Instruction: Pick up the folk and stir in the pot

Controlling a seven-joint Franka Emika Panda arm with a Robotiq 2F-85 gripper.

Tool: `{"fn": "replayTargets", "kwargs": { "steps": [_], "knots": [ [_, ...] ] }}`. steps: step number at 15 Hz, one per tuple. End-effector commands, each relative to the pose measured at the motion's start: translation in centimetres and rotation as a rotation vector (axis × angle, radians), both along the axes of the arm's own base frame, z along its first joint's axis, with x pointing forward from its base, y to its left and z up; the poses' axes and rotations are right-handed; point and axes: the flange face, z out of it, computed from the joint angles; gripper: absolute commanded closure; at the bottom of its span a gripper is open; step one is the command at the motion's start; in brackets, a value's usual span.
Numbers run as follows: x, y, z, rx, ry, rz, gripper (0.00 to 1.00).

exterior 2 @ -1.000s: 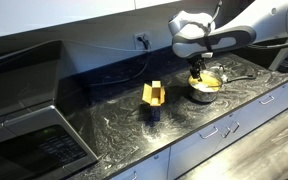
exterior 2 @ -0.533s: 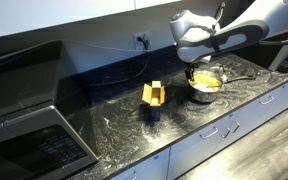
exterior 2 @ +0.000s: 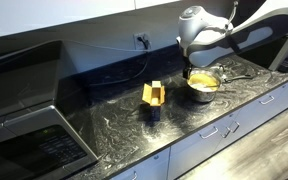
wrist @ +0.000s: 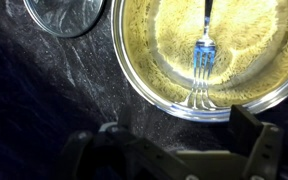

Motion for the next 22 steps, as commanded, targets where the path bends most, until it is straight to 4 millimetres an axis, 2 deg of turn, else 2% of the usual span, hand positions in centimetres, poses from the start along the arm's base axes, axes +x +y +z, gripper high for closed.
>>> {"fn": "replayTargets", "kwargs": {
  "steps": [1, 6, 10, 15, 18, 19, 22],
  "knots": [
    [-4.2, 0.3, 2.6, 0.048, -0.081, -0.034, 0.00],
    [-9.3, 0.0, 5.3, 0.112, -0.175, -0.091, 0.00],
    [-14.6, -0.8, 7.1, 0.144, -0.227, -0.131, 0.00],
    [-19.0, -1.3, 8.5, 0.154, -0.262, -0.167, 0.00],
    [-20.5, -1.3, 9.0, 0.159, -0.265, -0.182, 0.00],
    [-18.7, -1.3, 8.3, 0.145, -0.242, -0.176, 0.00],
    [-19.0, -1.3, 8.4, 0.147, -0.241, -0.177, 0.00]
  ]
}}
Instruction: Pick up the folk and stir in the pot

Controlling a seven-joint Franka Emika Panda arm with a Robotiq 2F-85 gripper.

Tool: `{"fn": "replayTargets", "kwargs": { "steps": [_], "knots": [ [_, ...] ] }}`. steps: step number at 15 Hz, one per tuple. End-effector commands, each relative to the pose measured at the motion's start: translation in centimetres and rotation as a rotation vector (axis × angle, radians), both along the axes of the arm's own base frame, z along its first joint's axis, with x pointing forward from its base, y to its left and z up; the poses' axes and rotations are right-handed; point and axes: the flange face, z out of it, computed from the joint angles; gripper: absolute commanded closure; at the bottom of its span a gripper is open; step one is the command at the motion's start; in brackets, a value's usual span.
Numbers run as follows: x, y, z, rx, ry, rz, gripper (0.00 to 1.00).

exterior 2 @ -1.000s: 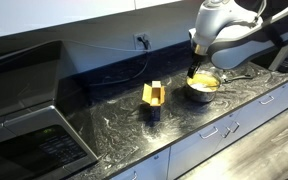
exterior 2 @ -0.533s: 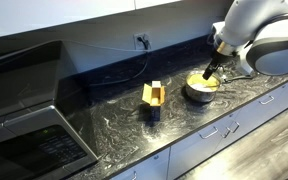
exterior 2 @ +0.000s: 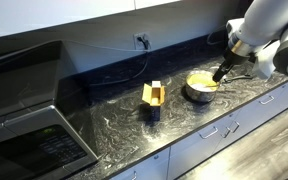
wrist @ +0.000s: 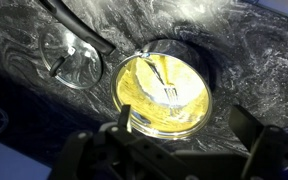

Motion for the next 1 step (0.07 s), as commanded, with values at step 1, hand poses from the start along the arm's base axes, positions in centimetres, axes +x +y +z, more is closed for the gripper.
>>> {"fn": "replayTargets", "kwargs": {
  "steps": [1],
  "knots": [
    [0.06, -0.03, -0.08, 0.000, 0.003, 0.000, 0.00]
  ]
}}
